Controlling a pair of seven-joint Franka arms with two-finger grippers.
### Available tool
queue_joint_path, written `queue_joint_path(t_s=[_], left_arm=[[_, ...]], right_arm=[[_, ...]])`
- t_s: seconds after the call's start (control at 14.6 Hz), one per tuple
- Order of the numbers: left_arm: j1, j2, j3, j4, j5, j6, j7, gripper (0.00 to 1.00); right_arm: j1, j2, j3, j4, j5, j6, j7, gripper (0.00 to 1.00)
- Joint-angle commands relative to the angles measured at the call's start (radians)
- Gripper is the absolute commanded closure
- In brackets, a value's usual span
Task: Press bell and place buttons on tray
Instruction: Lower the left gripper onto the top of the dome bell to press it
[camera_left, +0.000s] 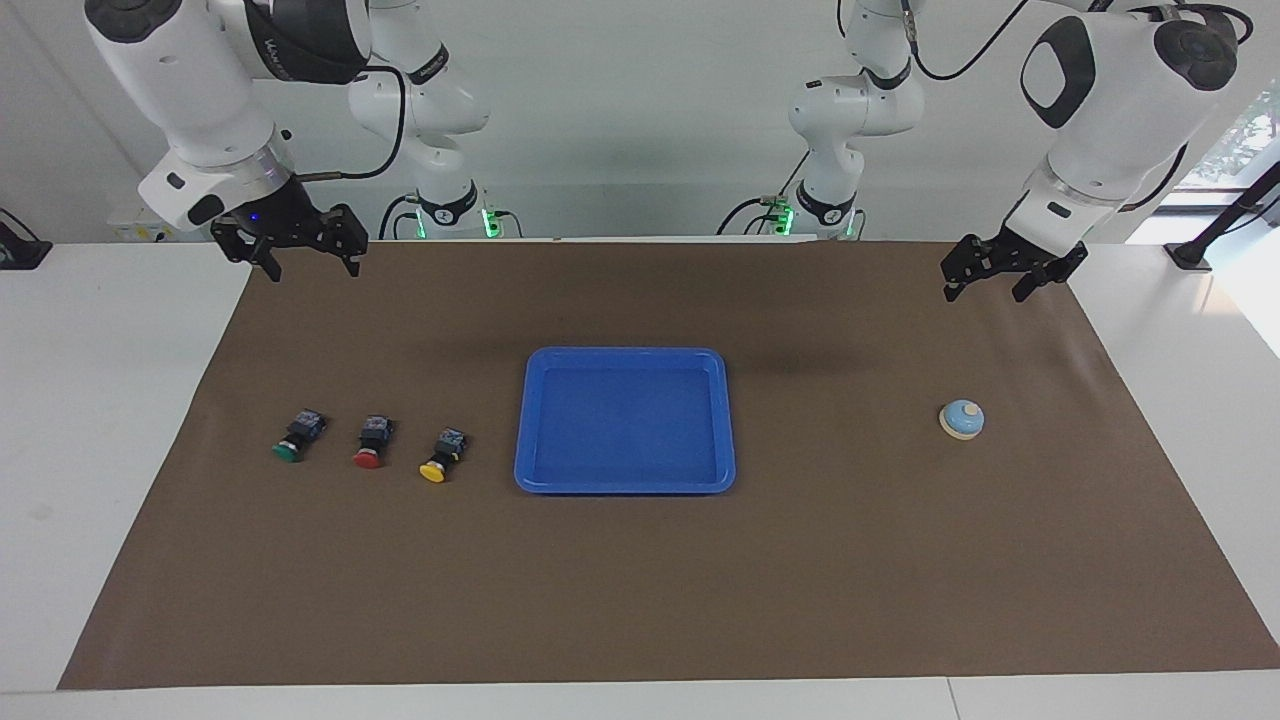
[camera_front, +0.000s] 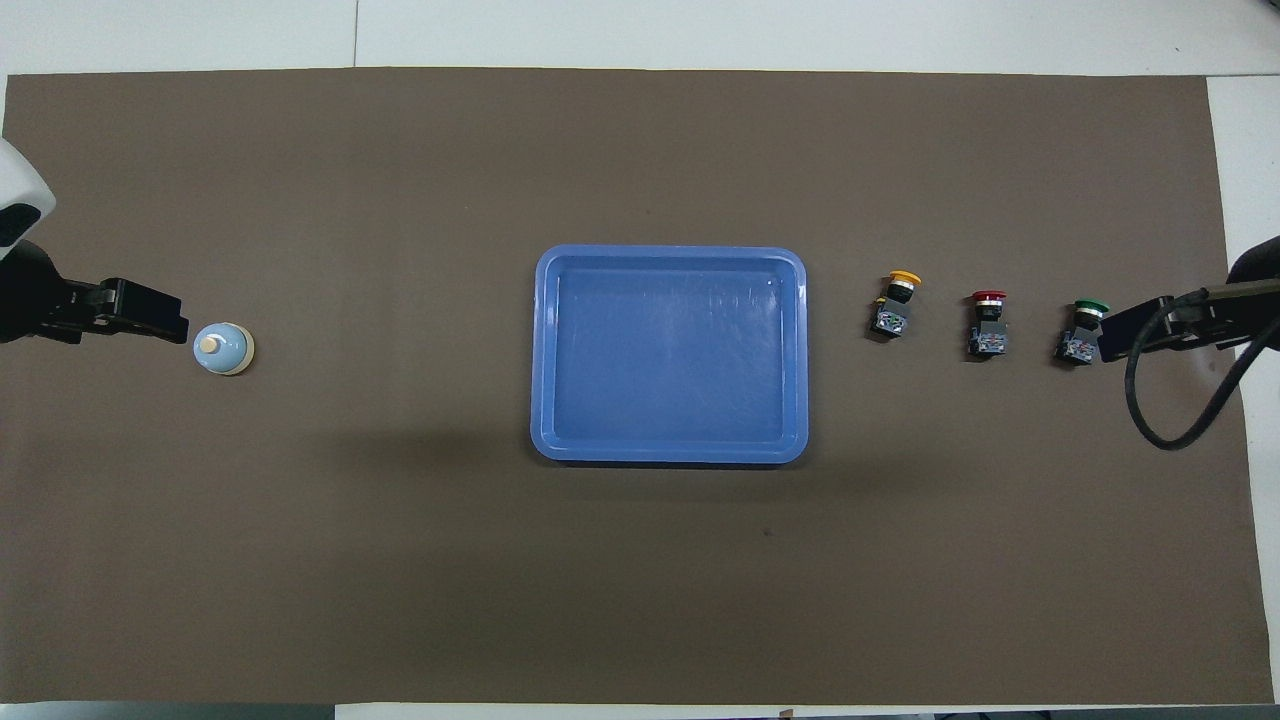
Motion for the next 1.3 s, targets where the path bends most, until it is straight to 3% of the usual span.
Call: queue_joint_path(t_s=[0.0,0.41,0.48,0.55,0.61,0.82,1.09,1.23], left_arm=[[0.001,-0.025,0.002,-0.018,0.009,-0.003,-0.004,0.0],[0.004,-0.025,0.003,-0.022,0.012,0.013,-0.001,0.0],[0.014,-0.025,0.005,-0.033,0.012,0.043,0.001,0.28],[0.035,-0.026,0.005,-0.048,0.012,0.06,0.001,0.76],[0.049,-0.025,0.005,-0.071,0.012,0.078,0.004,1.0],[0.121,0.042,0.005,-0.136,0.012,0.198,0.064,1.0],[0.138,0.125,0.005,-0.275,0.012,0.443,0.09,1.0],[0.141,0.128,0.005,-0.329,0.012,0.52,0.091,1.0]], right_arm=[[-0.022,-0.015,0.017,-0.011,0.004,-0.001,-0.015,0.0],[-0.022,-0.015,0.017,-0.01,0.004,-0.001,-0.015,0.0],[-0.024,-0.015,0.017,-0.011,0.004,-0.001,-0.015,0.0],[-0.022,-0.015,0.017,-0.011,0.004,-0.001,-0.015,0.0],[-0.024,-0.015,0.017,-0.011,0.004,-0.001,-0.015,0.0],[-0.022,-0.015,0.017,-0.011,0.004,-0.001,-0.015,0.0],[-0.022,-0.015,0.017,-0.011,0.004,-0.001,-0.015,0.0],[-0.024,-0.015,0.017,-0.011,0.004,-0.001,-0.015,0.0]])
